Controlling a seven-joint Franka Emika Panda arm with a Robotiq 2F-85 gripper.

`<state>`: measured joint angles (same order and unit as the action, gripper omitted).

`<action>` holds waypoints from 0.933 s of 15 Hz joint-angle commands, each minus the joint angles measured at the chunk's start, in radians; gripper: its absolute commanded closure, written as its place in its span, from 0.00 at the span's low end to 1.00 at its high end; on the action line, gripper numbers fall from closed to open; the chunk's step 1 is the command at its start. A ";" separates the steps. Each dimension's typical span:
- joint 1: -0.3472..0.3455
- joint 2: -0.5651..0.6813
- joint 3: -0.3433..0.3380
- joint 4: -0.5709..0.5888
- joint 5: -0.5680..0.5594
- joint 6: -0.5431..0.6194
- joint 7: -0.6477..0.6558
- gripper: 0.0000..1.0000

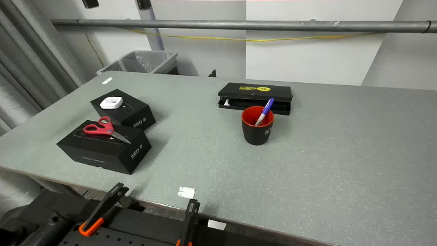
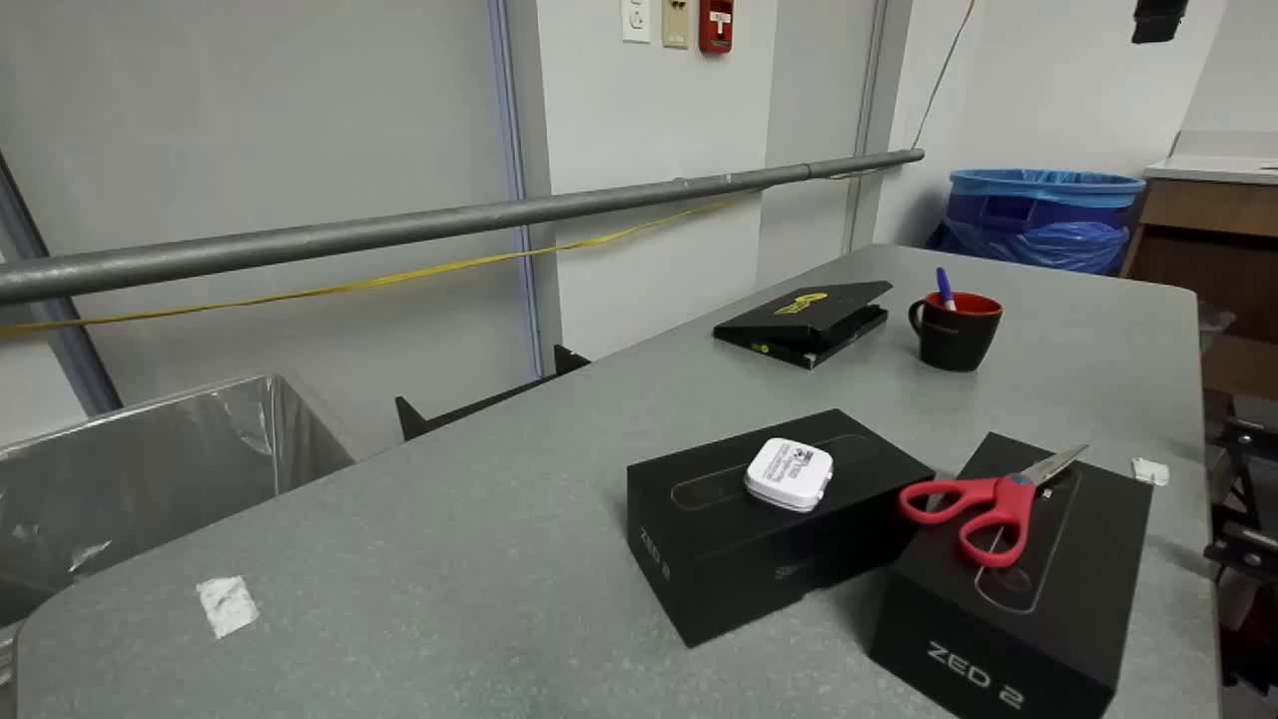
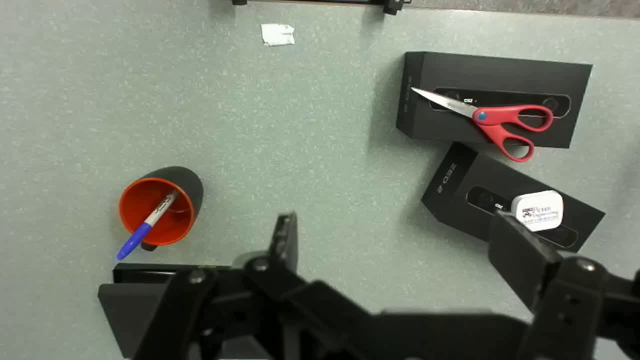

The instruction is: Remove the pen from the mug and put it on the table

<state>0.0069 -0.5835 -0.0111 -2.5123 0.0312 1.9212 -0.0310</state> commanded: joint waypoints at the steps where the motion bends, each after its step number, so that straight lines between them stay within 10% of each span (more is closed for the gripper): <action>1: 0.000 0.000 0.000 0.002 0.000 -0.002 0.000 0.00; 14: -0.029 -0.001 0.016 -0.029 -0.033 0.096 0.053 0.00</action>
<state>0.0063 -0.5835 -0.0111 -2.5152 0.0312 1.9318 -0.0281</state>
